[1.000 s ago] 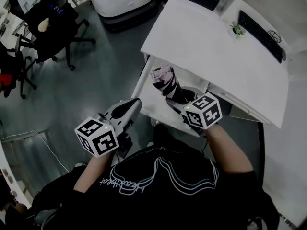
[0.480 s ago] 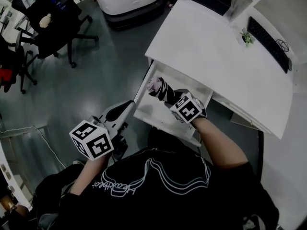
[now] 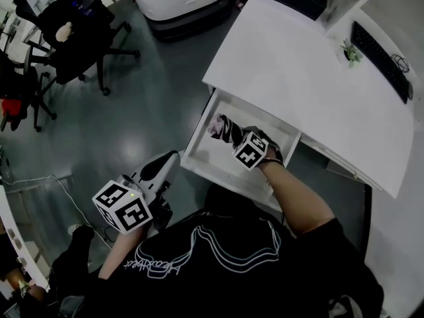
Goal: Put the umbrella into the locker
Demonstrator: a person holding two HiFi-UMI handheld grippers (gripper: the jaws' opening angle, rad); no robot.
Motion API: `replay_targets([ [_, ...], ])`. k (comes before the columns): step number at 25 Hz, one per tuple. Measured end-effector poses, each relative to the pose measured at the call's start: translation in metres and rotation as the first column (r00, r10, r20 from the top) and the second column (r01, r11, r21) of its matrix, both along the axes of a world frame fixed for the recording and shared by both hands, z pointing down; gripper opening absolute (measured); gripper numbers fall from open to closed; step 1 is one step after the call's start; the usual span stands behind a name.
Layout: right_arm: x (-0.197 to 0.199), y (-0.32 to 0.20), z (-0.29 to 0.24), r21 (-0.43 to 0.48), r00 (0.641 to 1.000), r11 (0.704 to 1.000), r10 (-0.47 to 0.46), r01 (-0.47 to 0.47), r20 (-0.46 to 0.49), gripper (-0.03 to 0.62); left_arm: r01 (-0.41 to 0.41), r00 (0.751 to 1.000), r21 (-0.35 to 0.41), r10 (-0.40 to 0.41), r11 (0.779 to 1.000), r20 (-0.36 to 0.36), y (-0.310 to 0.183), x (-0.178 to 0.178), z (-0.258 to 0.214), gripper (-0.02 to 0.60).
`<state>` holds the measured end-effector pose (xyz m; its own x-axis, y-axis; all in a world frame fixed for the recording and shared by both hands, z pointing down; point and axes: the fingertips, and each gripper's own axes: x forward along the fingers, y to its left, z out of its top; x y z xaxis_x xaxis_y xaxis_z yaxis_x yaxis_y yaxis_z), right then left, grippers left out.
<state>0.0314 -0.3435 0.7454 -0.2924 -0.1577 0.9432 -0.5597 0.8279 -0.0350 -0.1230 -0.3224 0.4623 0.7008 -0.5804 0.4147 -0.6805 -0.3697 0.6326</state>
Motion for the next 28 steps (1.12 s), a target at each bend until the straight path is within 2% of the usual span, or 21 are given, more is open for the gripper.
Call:
replay_targets([
  [3, 0.002, -0.001, 0.01, 0.013, 1.0, 1.0, -0.014, 0.014, -0.023, 0.244, 0.005, 1.0, -0.008, -0.005, 1.0, 0.001, 0.0, 0.001, 0.004, 0.006],
  [11, 0.001, 0.003, 0.02, 0.017, 1.0, 1.0, -0.004, 0.004, -0.006, 0.261, 0.017, 1.0, -0.012, -0.017, 1.0, -0.004, -0.003, 0.0, 0.006, 0.006],
  [18, -0.006, 0.006, 0.006, -0.028, 0.994, 0.999, 0.042, -0.039, 0.102, 0.412, -0.008, 1.0, -0.008, 0.008, 1.0, -0.01, -0.005, 0.008, 0.003, 0.006],
  [22, 0.002, -0.002, -0.021, 0.011, 0.981, 0.993, 0.115, -0.118, 0.157, 0.426, -0.031, 0.999, 0.008, 0.031, 0.999, -0.023, -0.002, 0.018, -0.003, 0.006],
  [25, 0.003, -0.005, -0.06, 0.028, 0.947, 0.981, 0.176, -0.19, 0.269, 0.409, -0.05, 0.998, 0.016, 0.05, 0.999, -0.04, 0.006, 0.024, -0.008, 0.006],
  [28, 0.001, -0.005, -0.119, 0.04, 0.867, 0.959, 0.234, -0.279, 0.44, 0.352, -0.067, 0.996, 0.02, 0.068, 0.998, -0.055, 0.016, 0.029, -0.01, 0.006],
])
